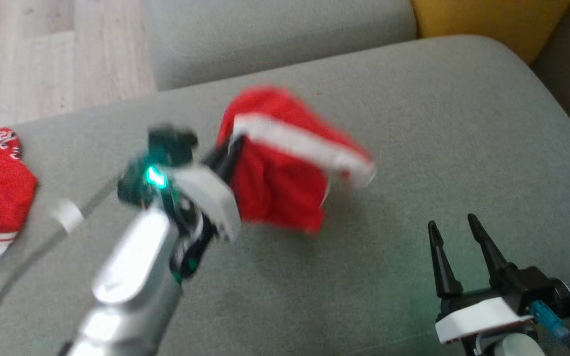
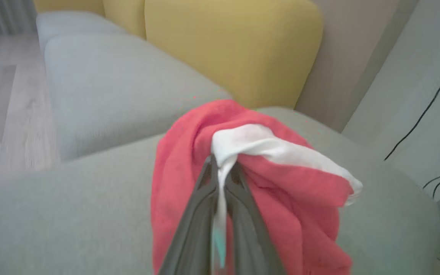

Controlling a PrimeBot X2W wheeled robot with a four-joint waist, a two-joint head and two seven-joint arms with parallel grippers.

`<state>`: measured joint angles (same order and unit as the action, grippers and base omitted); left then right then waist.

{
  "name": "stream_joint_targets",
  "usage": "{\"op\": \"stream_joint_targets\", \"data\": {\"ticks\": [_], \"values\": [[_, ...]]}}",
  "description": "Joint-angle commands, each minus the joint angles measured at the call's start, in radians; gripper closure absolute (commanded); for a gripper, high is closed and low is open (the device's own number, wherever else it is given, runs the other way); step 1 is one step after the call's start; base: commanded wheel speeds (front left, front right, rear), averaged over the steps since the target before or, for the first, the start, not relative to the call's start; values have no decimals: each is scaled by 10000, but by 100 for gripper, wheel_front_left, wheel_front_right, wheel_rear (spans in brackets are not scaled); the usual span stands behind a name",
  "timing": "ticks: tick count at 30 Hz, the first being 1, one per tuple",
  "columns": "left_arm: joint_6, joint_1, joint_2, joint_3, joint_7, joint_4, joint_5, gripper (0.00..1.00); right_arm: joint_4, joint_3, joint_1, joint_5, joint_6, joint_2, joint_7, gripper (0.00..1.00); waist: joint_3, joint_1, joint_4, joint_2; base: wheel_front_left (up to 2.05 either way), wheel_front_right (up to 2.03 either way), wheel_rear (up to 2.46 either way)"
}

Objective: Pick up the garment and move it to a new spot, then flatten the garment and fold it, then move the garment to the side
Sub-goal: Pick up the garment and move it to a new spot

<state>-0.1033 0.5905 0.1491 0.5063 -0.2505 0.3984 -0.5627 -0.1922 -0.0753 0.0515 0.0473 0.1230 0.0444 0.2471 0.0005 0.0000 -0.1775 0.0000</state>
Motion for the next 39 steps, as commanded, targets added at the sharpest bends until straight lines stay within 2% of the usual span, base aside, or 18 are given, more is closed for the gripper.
{"op": "stream_joint_targets", "data": {"ticks": [1,6,14,15,16,17,27,32,39], "values": [[98,240,149,-245,390,40,185,100,341,-285,-509,77,77,58,131,0,379,0,-223,0,0,0,0],[311,-195,107,453,1578,1875,1175,100,407,-376,-809,133,77,58,139,0,1086,0,-438,0,0,0,0],[224,-34,-445,638,2883,3841,1184,100,364,-293,-996,152,77,58,145,0,1443,0,-278,0,0,0,0],[213,33,-501,640,3053,3958,1167,75,353,-278,-1005,142,77,58,145,0,1413,0,-224,0,0,0,0],[198,97,-552,657,3205,4063,1158,31,339,-264,-1011,131,77,58,145,0,1366,0,-165,0,0,0,0],[182,153,-599,685,3333,4155,1152,0,331,-255,-1009,118,77,58,145,0,1307,0,-103,0,0,0,0],[176,-29,-859,775,4457,4348,841,0,177,75,-659,-31,77,58,146,0,170,0,736,0,0,0,0],[547,-848,-815,410,4853,3799,502,0,169,347,-356,-61,77,58,146,0,-292,0,1169,0,0,0,0],[1232,-2796,-218,-83,5077,2287,381,0,211,500,60,-33,77,58,146,0,-718,0,1615,0,0,0,0]]}}
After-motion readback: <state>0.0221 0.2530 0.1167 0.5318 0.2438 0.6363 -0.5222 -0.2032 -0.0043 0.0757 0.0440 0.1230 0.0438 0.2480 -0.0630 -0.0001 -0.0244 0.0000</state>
